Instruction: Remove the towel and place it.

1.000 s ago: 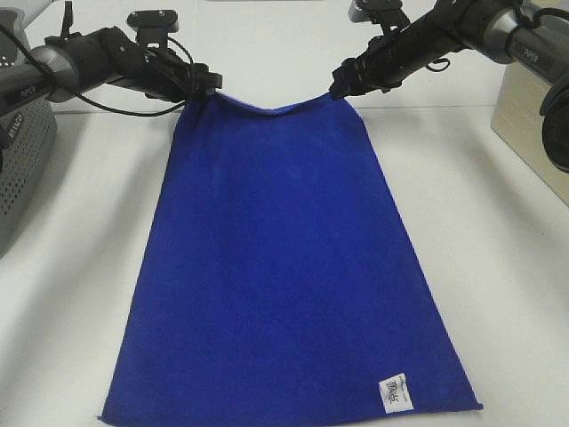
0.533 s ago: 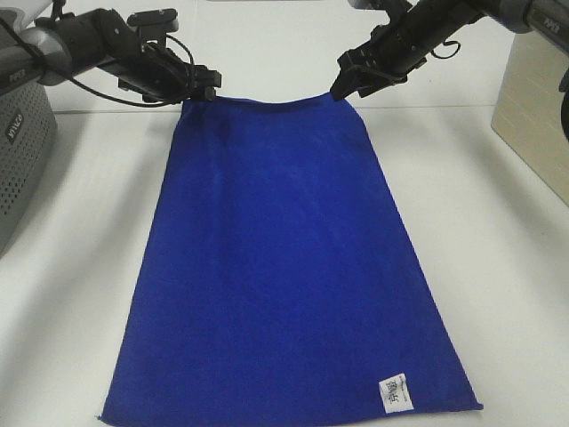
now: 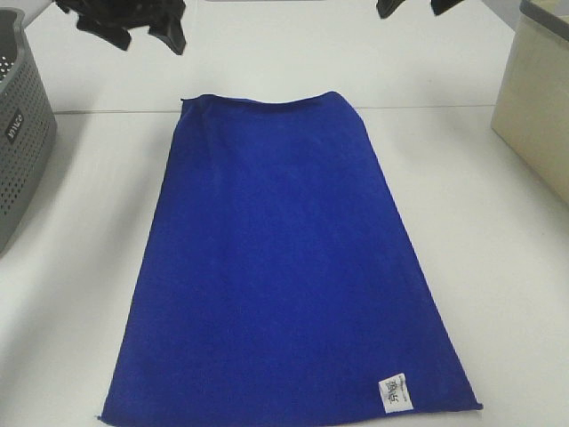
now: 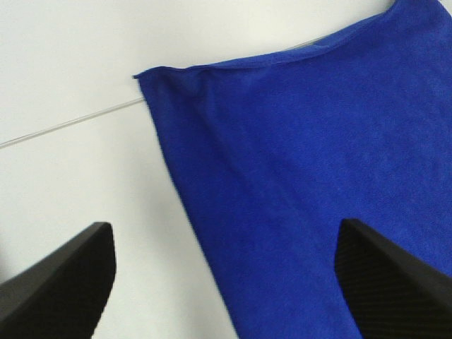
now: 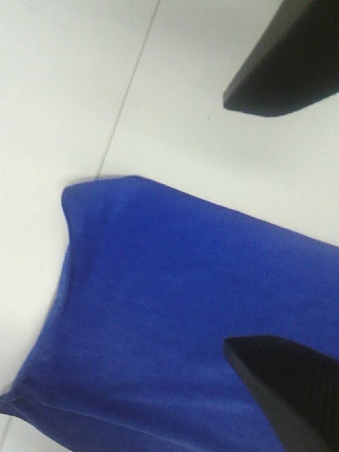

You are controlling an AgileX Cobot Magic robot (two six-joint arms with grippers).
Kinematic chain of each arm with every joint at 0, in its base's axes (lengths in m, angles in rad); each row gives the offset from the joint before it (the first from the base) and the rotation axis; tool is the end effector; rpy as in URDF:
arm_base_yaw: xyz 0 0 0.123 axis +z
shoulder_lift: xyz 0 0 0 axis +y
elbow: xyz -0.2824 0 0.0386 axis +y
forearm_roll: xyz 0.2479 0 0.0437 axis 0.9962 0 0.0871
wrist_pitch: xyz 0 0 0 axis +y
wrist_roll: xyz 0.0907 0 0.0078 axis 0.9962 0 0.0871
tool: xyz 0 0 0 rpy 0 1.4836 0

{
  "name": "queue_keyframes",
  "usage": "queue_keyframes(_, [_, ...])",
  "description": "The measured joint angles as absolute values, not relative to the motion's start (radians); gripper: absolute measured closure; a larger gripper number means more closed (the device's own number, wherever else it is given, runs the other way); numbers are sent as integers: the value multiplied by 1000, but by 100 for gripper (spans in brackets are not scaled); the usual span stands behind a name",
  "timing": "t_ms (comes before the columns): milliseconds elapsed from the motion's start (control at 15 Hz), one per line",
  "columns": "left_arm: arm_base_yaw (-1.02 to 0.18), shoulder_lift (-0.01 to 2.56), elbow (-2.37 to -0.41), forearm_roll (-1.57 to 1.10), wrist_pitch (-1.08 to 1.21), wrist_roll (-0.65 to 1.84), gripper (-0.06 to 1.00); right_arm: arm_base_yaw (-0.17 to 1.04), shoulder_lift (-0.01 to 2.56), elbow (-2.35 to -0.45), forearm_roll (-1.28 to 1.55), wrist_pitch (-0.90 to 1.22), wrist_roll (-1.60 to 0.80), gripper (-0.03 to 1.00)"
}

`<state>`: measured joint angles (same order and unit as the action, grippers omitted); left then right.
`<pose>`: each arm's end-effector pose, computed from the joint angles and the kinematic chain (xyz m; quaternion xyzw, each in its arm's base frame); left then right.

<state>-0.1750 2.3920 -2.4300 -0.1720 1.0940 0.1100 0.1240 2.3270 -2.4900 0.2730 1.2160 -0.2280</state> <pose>0.5199 -0.1060 0.2663 0.1203 0.9440 -0.0941 0.2925 0.5035 0.0860 0.3134 -0.1586 0.9324 0.1204 0.3018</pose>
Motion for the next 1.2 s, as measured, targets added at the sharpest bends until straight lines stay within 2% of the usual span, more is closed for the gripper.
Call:
queue_keyframes(333, [1,2227,-2434,-81,1208,26,15,16,2176,-2490,274,1217,-144,15])
queue_keyframes(467, [20,2196,-2423,-84,1210,29,15,7,2114,-2438,268,1217,-130,16])
queue_keyframes(667, [11,2068,-2243,-105,1211,34,14,8,1833,-2051,267,1216,-130,18])
queue_keyframes(867, [10,1799,-1899,-94,1210,44,14,8,1481,-1621,234,1216,-130,18])
queue_keyframes(933, [10,1754,-1830,-90,1211,45,14,8,1416,-1549,233,1217,-130,18])
queue_keyframes(1200, [10,1313,-1385,-29,1216,44,14,8,990,-1135,231,1219,-129,18])
